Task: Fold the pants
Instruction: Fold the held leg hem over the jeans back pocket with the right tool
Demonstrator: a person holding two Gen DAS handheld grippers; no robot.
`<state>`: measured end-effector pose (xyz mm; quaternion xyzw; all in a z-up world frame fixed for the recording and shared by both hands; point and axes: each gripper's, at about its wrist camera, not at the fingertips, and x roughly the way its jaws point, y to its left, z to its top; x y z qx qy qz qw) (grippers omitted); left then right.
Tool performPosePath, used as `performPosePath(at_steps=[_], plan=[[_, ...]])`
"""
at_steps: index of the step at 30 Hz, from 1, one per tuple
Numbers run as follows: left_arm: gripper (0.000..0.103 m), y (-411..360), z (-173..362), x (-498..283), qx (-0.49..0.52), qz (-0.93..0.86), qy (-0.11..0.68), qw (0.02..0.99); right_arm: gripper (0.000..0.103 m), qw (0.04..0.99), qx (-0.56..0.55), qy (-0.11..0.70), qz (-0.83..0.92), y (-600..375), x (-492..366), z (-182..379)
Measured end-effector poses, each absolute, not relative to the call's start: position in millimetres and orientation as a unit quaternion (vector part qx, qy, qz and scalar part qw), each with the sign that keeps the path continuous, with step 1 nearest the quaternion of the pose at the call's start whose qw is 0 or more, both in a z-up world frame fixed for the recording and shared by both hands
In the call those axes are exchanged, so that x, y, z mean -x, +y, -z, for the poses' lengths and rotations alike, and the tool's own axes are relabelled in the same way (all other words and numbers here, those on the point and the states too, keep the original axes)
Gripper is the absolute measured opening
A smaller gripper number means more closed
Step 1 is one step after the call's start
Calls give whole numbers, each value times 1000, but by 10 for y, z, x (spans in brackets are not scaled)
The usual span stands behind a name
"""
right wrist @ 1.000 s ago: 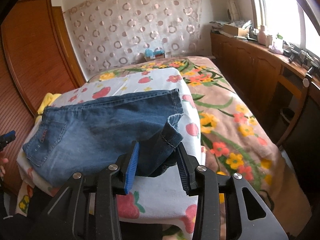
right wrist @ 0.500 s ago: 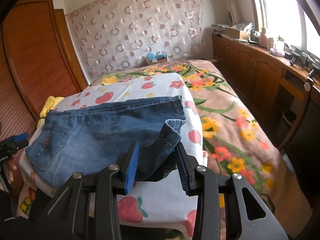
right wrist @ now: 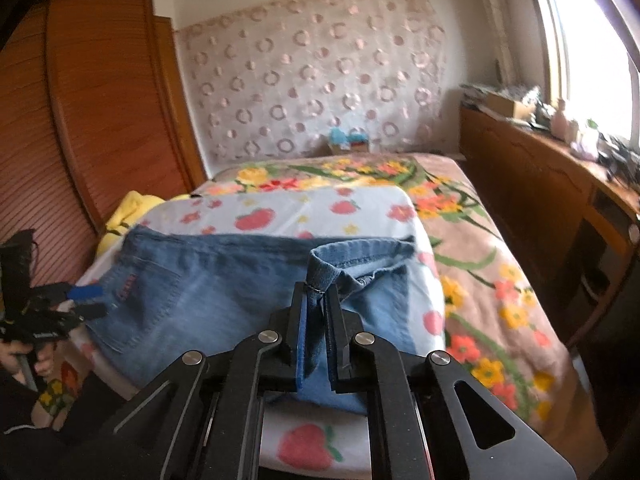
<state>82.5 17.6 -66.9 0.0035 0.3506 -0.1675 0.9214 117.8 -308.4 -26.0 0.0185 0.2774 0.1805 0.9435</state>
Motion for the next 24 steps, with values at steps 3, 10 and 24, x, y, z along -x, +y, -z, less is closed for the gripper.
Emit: performPosePath(at_steps=[3,10,24], plan=[[56,233,650,-793,0,161,347,924,5,941,-12,269,-204,-2905,-1203,152],[56,388,595,-725,5,146,339,929,5,929,9,254,-269,-2324,-1286,-37],[56,659,629,-678,21,124,335,934,20,888,49,293,-350,-1356,-1371,40]])
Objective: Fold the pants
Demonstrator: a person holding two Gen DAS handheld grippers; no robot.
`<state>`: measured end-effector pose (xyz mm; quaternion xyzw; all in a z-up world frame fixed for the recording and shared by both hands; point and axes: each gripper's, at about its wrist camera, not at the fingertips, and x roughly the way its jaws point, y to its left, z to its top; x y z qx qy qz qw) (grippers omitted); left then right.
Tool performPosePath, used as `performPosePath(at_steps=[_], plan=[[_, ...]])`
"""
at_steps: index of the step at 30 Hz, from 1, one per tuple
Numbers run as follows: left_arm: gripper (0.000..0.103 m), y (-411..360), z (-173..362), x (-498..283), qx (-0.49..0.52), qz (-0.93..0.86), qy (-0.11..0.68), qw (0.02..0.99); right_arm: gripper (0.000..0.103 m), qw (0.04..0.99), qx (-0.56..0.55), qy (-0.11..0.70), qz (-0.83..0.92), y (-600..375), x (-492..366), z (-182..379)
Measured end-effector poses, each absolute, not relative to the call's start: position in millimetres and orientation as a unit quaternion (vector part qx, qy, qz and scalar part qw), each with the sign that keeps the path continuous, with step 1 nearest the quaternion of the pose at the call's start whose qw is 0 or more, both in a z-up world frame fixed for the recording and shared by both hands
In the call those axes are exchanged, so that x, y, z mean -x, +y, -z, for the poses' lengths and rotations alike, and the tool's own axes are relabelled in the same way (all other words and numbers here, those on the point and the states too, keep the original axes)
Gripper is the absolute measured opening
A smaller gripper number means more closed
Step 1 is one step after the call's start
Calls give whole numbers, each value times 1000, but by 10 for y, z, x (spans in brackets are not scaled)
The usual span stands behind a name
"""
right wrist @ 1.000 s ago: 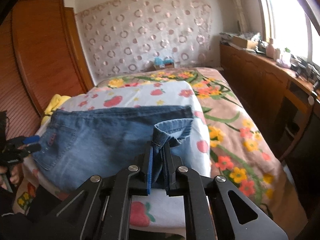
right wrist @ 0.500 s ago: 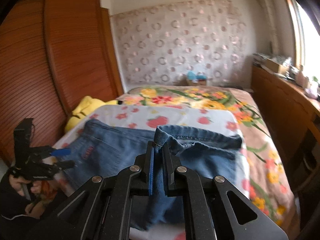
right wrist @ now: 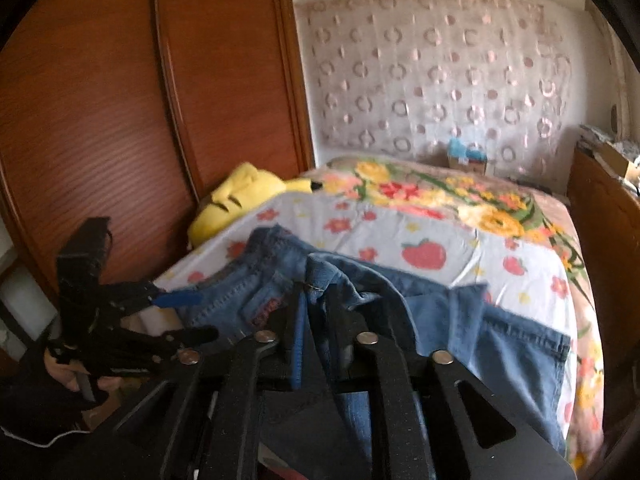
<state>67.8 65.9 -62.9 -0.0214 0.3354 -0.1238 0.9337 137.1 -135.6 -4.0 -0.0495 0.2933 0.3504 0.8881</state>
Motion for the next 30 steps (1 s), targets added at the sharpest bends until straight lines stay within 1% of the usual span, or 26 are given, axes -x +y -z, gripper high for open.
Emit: performPosePath(at_steps=[1,3,10,17,21,26,30], plan=[[56,660,648,-683,22,123,337,933,24,888,48,297,-349,-1383,-1377,71],[56,663,662,-688,23,124,339,932,38,888,47,300,-346,-1422,-1376,110],[56,580,695,-723,26,135,343,929,39,901,42,309,-301,-1679,-1440,230],[56,391,719,-786,20,163,348,923,41,904,45,341,-254,-1880,-1644,576],[56,256,723,-868,22,189,350,917,51,905,40,354,-235,-1965,-1762,755],[56,67,758,-969,17,216,357,909,52,899,35,373,-226,-2040,-1909,965],[43,-36,835,-1031,10,227,367,902,52,894,26,384,-231,-2080,-1997,1057]])
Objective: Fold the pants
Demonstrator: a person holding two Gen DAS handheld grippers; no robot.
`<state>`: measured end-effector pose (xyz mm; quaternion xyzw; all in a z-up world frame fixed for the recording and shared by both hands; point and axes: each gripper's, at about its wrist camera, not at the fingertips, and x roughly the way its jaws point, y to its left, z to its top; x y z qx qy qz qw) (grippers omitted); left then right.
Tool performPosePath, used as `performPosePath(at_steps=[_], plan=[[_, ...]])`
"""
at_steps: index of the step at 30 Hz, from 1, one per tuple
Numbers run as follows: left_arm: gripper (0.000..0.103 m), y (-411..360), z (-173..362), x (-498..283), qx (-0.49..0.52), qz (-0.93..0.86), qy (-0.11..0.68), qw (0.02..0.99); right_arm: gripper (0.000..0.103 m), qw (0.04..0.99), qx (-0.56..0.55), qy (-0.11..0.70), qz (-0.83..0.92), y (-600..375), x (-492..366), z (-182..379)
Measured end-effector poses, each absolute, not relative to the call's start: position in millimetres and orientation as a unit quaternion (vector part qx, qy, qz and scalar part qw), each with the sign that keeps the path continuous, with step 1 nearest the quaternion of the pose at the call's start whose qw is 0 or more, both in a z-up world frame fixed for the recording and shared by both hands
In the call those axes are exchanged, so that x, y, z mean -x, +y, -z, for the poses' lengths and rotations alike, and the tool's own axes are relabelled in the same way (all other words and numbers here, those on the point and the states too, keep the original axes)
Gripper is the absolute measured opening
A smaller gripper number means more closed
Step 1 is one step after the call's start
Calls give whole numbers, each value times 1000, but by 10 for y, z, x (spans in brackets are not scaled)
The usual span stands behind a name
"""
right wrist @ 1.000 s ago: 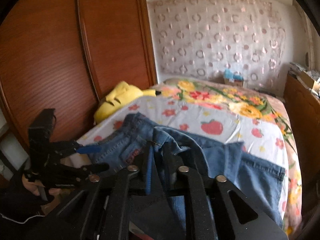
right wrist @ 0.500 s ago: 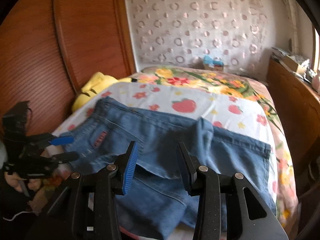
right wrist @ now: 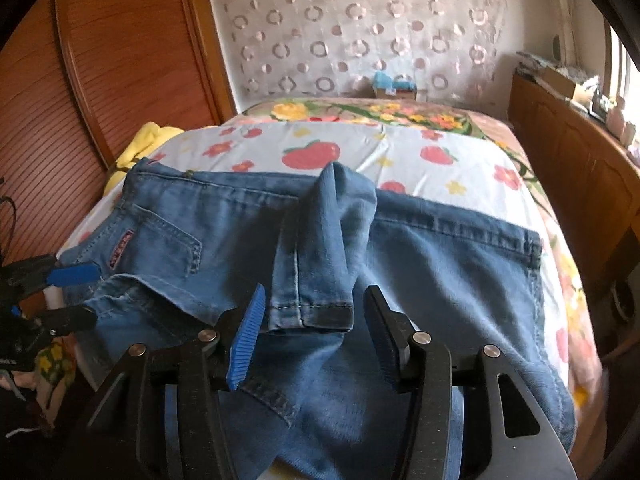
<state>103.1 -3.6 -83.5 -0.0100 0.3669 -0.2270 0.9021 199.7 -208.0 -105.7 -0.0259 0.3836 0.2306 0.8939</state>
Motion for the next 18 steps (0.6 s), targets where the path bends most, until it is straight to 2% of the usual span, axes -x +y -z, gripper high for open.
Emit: performPosePath(at_steps=[7,9,10,11,14,18], plan=[[21,-124,973,-1083,0,235,385,892,52,881,31,405,-243,-2031,-2070,1153],[13,-134,968,-1058,-3,238,380,894,29,877,36,410,-250,-2002,-2068,1188],[11,-136,945,-1035,-4,242,376,895,24,876,37,408,-253,-1998,-2060,1183],[9,-135,916,-1009,-4,243,371,896,10,875,36,406,-263,-1987,-2042,1169],[5,-119,786,-909,-12,246,350,904,5,878,36,388,-278,-1961,-1975,1034],[3,35,505,-753,-1,241,317,917,5,886,32,353,-300,-1872,-1914,708]])
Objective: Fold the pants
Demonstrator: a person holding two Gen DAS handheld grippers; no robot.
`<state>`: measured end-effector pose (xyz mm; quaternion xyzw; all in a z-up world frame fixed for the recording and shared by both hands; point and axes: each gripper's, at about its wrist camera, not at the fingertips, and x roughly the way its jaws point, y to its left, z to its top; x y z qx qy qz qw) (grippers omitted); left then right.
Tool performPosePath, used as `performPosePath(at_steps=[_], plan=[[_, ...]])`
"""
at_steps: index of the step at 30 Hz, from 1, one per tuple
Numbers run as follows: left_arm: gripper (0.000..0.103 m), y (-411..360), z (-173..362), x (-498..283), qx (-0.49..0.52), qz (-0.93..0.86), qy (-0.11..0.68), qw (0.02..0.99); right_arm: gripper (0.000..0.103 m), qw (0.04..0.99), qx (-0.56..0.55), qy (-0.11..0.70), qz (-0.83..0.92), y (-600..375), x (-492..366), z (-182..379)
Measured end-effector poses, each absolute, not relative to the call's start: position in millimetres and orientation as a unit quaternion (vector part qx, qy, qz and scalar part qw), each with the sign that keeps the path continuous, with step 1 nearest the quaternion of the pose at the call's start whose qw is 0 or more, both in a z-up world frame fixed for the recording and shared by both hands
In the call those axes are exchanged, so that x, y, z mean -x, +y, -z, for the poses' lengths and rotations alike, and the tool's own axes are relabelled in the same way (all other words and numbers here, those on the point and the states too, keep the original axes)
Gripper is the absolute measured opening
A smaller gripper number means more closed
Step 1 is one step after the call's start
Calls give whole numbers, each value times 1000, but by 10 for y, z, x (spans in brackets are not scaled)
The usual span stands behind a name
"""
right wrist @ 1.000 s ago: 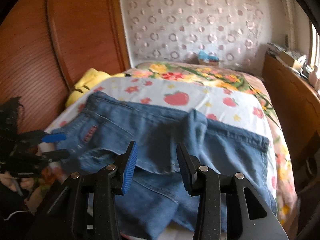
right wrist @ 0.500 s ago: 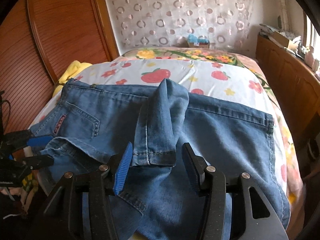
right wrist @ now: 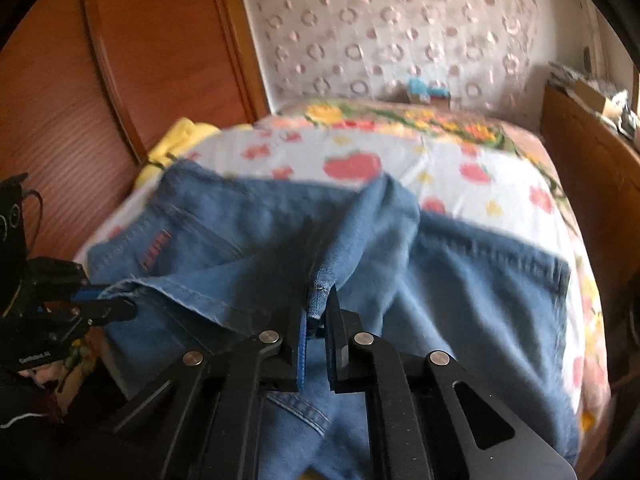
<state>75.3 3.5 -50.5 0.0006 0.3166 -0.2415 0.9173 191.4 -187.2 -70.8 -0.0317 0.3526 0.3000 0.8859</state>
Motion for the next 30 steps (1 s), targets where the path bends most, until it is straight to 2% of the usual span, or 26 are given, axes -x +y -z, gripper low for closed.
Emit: performPosePath(at_steps=[9,14,21,30], plan=[[3,727,36,-442,31,192,262,945,4,883,45,287,-368,-1190,-1968,-64],[3,1115,53,-379,44,152,256,954,4,871,64,284,-394,-662,-2053,-167],[3,1451,412,-473,67,116,287,948,4,853,109,312,-404,95,-2294,63],[4,1486,782,-602,75,88,328,938,4,839,124,358,-390,617,-2578,549]])
